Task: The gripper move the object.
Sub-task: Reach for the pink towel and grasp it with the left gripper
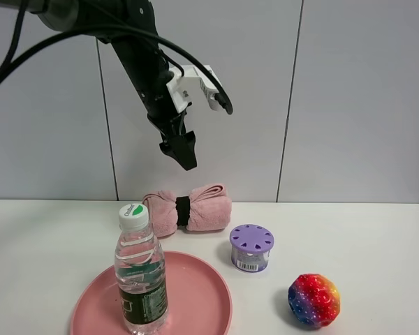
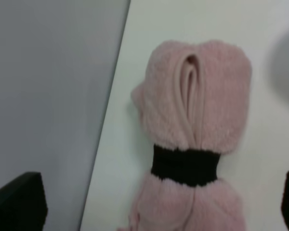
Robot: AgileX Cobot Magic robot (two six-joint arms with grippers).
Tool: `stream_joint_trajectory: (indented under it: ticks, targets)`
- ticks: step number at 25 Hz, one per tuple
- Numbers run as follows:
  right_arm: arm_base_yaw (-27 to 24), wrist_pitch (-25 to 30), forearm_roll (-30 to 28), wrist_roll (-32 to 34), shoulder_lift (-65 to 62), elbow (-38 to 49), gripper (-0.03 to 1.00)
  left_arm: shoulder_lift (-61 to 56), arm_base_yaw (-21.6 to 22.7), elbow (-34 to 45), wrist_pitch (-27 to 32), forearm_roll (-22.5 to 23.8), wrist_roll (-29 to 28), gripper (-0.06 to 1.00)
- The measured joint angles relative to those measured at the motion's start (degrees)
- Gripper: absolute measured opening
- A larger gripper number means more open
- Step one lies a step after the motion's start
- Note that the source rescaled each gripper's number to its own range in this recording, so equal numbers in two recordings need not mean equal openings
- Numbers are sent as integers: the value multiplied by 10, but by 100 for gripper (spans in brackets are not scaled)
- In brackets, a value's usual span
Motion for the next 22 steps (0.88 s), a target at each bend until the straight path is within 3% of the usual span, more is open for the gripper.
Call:
stream_joint_trajectory:
  ticks: [8, 22]
  targets:
    - [0, 0, 0, 0, 0, 0, 100, 65, 7, -14, -19, -37, 62, 100]
    - [0, 0, 0, 0, 0, 0, 100, 141, 23, -16, -51, -59, 86, 100]
